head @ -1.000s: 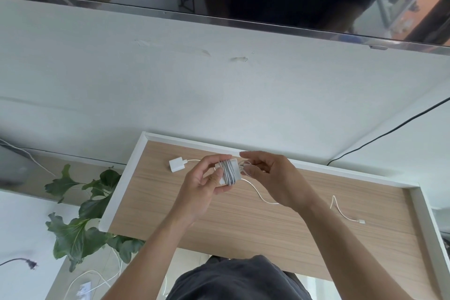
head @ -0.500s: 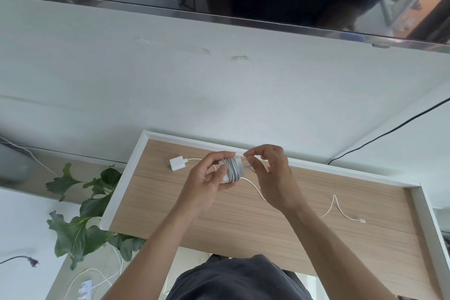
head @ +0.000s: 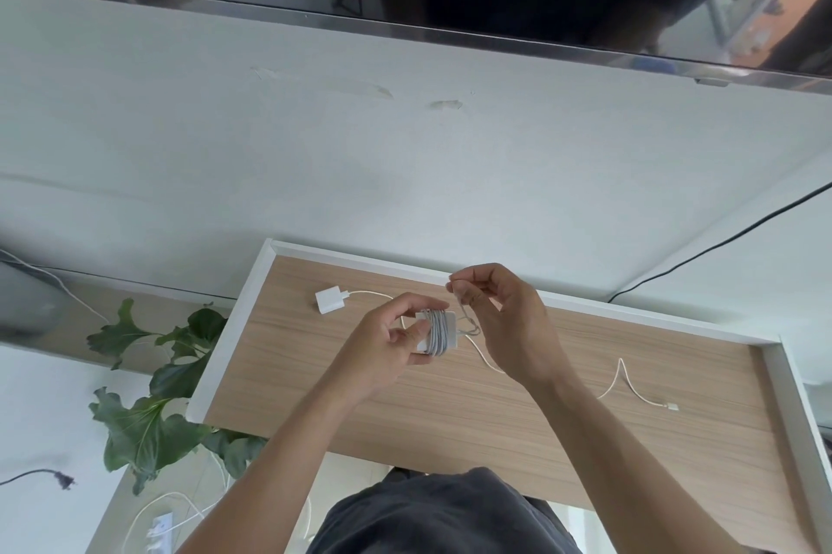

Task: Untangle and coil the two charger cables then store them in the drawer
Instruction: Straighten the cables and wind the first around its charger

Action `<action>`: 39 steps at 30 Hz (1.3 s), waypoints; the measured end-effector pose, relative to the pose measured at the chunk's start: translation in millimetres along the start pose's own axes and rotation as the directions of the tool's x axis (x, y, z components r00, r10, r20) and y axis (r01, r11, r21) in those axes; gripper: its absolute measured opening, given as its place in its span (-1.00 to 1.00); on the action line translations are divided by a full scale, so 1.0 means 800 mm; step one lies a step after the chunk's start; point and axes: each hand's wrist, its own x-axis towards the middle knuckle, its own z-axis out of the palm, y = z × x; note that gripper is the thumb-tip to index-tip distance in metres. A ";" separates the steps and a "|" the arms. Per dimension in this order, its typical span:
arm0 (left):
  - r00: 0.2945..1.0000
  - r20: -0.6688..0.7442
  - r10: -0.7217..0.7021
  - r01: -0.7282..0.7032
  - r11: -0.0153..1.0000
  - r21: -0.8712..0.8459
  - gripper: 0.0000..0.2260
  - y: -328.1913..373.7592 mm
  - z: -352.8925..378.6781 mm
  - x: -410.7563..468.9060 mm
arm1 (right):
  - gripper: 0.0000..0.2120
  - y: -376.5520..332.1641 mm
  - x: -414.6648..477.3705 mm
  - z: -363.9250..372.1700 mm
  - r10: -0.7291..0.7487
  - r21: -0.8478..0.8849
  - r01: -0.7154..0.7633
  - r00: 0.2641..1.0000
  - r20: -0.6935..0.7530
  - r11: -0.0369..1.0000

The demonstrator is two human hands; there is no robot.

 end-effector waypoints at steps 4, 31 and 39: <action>1.000 0.027 0.010 -0.011 1.000 0.021 -0.70 0.001 -0.005 0.002 | -0.94 0.000 0.004 0.002 -0.001 0.049 0.002 1.000 -0.012 0.999; 0.931 -0.228 -0.284 0.163 0.885 -0.437 -0.47 -0.137 -0.035 0.009 | -0.76 0.112 0.005 0.079 0.381 0.034 -0.421 0.850 0.363 0.906; 0.879 -0.206 -0.430 0.330 0.860 -0.388 -0.73 -0.203 -0.057 0.013 | -0.78 0.161 0.011 0.133 0.561 0.023 -0.608 0.746 0.359 0.793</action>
